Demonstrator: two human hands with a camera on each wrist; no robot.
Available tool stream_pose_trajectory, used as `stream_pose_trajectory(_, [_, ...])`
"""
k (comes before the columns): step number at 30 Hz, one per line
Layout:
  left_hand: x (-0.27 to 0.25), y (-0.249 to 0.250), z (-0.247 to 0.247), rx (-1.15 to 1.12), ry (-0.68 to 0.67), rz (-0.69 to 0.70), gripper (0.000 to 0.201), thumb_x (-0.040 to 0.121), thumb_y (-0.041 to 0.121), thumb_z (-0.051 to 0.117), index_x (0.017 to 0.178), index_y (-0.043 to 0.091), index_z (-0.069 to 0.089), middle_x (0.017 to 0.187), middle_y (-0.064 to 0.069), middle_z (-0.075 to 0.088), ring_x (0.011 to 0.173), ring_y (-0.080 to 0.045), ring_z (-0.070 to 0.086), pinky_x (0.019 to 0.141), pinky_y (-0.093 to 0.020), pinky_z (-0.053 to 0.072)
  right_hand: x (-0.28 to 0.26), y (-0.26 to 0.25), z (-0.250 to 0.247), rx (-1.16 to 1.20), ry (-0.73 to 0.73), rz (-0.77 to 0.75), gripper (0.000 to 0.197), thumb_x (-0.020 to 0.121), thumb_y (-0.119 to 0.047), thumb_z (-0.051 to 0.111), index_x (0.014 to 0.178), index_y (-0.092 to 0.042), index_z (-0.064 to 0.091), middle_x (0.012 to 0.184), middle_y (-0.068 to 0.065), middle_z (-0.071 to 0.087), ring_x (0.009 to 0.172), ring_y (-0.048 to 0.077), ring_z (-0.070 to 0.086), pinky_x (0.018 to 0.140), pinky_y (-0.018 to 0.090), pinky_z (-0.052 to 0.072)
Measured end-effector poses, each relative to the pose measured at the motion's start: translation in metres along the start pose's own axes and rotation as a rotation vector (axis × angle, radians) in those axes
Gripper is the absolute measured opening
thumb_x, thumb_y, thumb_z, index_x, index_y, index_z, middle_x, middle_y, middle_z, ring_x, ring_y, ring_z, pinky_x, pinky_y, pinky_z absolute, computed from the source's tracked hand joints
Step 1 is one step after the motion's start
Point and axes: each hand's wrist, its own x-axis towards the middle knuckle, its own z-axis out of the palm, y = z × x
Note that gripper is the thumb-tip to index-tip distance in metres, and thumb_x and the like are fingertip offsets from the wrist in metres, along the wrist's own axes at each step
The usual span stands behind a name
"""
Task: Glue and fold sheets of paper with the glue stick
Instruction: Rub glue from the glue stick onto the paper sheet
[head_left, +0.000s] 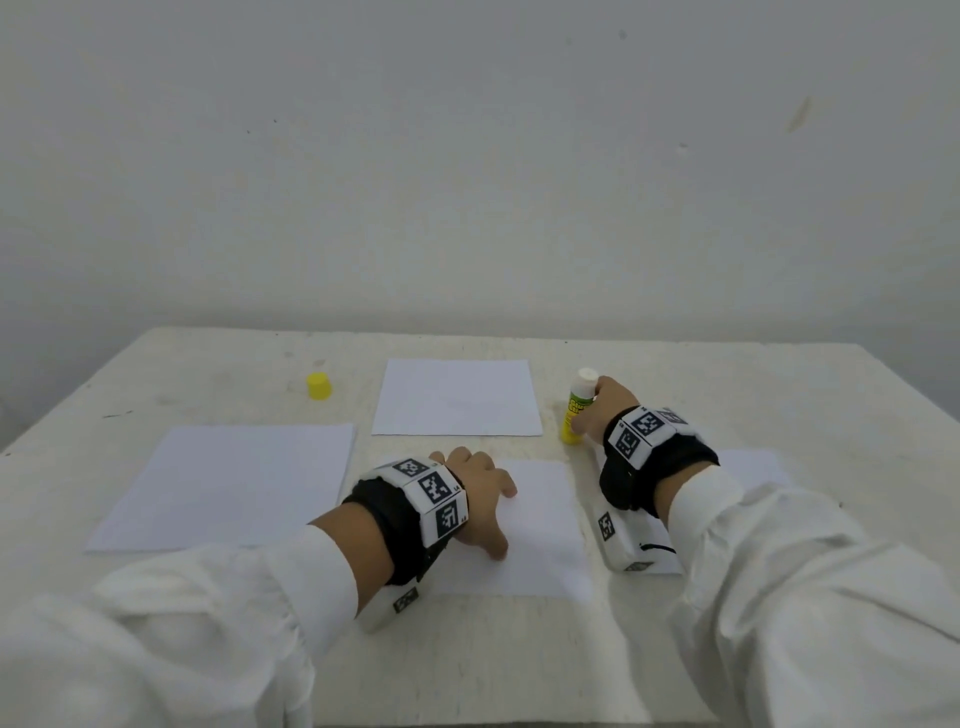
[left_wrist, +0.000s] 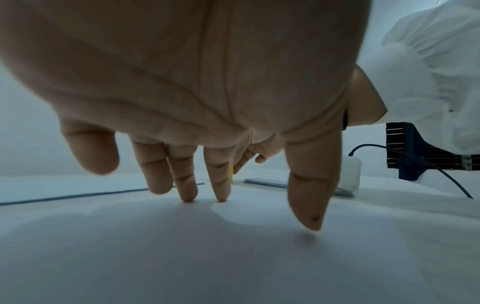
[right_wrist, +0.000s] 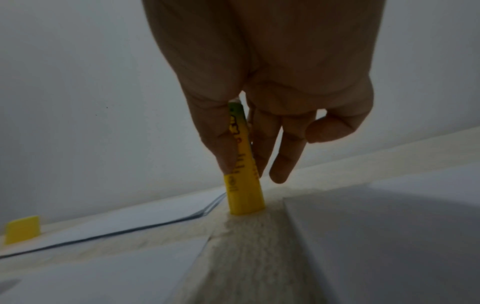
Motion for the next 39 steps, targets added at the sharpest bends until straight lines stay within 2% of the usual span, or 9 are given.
stream_pose_trajectory(5, [-0.018,-0.008,-0.006,-0.019,0.057,-0.007,0.078,0.084,0.051,0.059,0.149,0.03,0.022,0.153,0.002,0.027,0.14,-0.023,0.02,0.111,-0.043,0.017,-0.025,-0.004,-0.011,-0.026,-0.005,0.136,0.08,0.082,-0.022,0.071,0.139,0.004,0.021,0.135,0.019,0.04,0.122,0.034,0.048,0.101,0.04,0.042])
stream_pose_trajectory(8, [-0.039,-0.033,-0.016,-0.076,0.138,-0.024,0.05,0.092,0.041,0.049,0.141,0.035,0.041,0.151,0.008,0.032,0.139,-0.019,0.023,0.11,-0.042,0.017,-0.052,-0.008,-0.013,-0.043,-0.014,0.098,0.049,0.087,-0.023,0.063,0.124,0.0,0.04,0.121,0.015,0.046,0.111,0.03,0.053,0.089,0.034,0.046])
stream_pose_trajectory(11, [-0.063,-0.078,-0.018,-0.123,0.176,-0.124,0.023,0.09,0.035,0.052,0.106,0.035,0.068,0.127,0.017,0.057,0.121,-0.011,0.045,0.104,-0.037,0.023,-0.08,-0.034,0.004,-0.048,-0.142,-0.113,0.023,0.086,-0.018,0.061,0.071,-0.014,0.044,0.071,0.0,0.044,0.06,0.012,0.043,0.051,0.022,0.032])
stream_pose_trajectory(15, [-0.098,-0.148,-0.011,-0.142,0.12,-0.378,0.03,0.079,0.052,0.068,0.081,0.022,0.065,0.079,0.014,0.059,0.089,-0.014,0.054,0.094,-0.034,0.031,-0.104,-0.1,0.046,-0.205,-0.346,-0.399,0.041,0.088,-0.023,0.062,0.056,-0.014,0.037,0.058,0.0,0.037,0.048,0.012,0.033,0.049,0.023,0.027])
stream_pose_trajectory(18, [-0.12,-0.199,0.0,-0.192,0.015,-0.518,0.056,0.078,0.048,0.072,0.126,0.025,0.056,0.132,0.006,0.052,0.125,-0.017,0.047,0.105,-0.031,0.031,-0.106,-0.146,0.084,-0.432,-0.362,-0.471,0.038,0.086,-0.046,0.061,0.094,-0.01,0.065,0.098,0.006,0.061,0.091,0.02,0.057,0.08,0.03,0.047])
stream_pose_trajectory(21, [-0.134,-0.236,0.013,-0.159,-0.081,-0.557,0.087,0.083,0.044,0.068,0.151,0.019,0.02,0.158,-0.001,0.017,0.145,-0.019,0.017,0.116,-0.032,0.016,-0.097,-0.173,0.12,-0.643,-0.307,-0.466,0.076,0.076,-0.07,0.056,0.126,-0.012,0.054,0.131,0.008,0.051,0.125,0.031,0.04,0.105,0.043,0.035])
stream_pose_trajectory(26, [-0.136,-0.247,0.024,-0.031,-0.142,-0.502,0.075,0.089,0.042,0.062,0.148,0.011,0.029,0.149,-0.009,0.035,0.137,-0.025,0.035,0.107,-0.031,0.03,-0.088,-0.185,0.15,-0.776,-0.306,-0.414,0.102,0.064,-0.08,0.058,0.14,-0.017,0.035,0.141,0.009,0.034,0.132,0.034,0.028,0.107,0.05,0.029])
stream_pose_trajectory(32, [-0.126,-0.253,0.028,0.009,-0.164,-0.496,0.067,0.084,0.047,0.066,0.136,0.009,0.048,0.134,-0.007,0.053,0.123,-0.026,0.051,0.095,-0.033,0.038,-0.087,-0.188,0.154,-0.821,-0.34,-0.39,0.098,0.062,-0.081,0.06,0.135,-0.018,0.043,0.138,0.008,0.038,0.13,0.033,0.03,0.107,0.048,0.03])
stream_pose_trajectory(39, [-0.128,-0.255,0.03,0.048,-0.12,-0.472,0.06,0.085,0.047,0.064,0.13,0.009,0.053,0.128,-0.007,0.056,0.119,-0.025,0.053,0.091,-0.031,0.037,-0.103,-0.199,0.152,-0.651,-0.327,-0.444,0.06,0.071,-0.055,0.073,0.112,-0.015,0.056,0.113,0.004,0.052,0.11,0.024,0.046,0.089,0.035,0.044])
